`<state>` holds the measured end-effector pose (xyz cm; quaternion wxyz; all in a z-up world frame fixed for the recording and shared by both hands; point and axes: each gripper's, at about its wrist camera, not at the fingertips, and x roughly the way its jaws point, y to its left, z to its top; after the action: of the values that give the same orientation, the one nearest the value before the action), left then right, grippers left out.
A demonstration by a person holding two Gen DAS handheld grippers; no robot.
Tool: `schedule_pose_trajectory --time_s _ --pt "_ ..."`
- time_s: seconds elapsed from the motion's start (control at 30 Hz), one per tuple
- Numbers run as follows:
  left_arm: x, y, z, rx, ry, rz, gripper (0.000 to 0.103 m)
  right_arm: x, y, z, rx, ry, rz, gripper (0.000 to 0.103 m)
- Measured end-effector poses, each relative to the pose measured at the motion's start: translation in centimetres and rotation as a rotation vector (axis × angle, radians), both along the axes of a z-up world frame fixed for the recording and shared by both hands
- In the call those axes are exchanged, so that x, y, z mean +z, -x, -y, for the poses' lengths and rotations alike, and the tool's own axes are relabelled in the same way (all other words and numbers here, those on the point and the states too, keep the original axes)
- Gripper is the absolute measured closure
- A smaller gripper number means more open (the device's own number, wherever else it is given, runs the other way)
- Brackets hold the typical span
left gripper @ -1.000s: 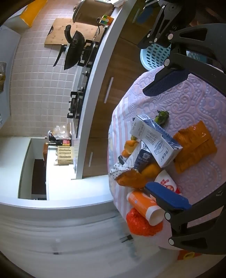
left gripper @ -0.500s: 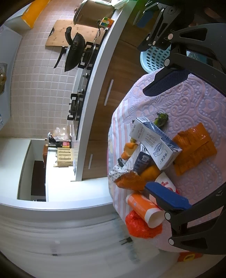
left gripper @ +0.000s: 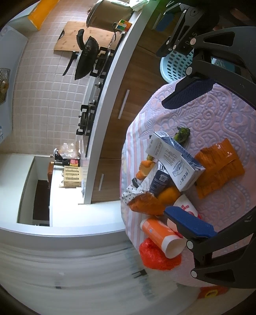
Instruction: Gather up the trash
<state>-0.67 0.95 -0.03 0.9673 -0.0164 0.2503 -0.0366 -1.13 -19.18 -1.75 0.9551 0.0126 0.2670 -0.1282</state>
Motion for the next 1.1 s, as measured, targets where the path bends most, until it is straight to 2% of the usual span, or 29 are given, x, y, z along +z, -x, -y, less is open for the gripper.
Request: schedule_pose_trajectory --time_s 1.1 --pt "-0.6 -0.5 -1.2 -0.023 0.072 -0.037 0.007 0.0 -0.1 0.0 -0.007 0.008 -0.004 0.027"
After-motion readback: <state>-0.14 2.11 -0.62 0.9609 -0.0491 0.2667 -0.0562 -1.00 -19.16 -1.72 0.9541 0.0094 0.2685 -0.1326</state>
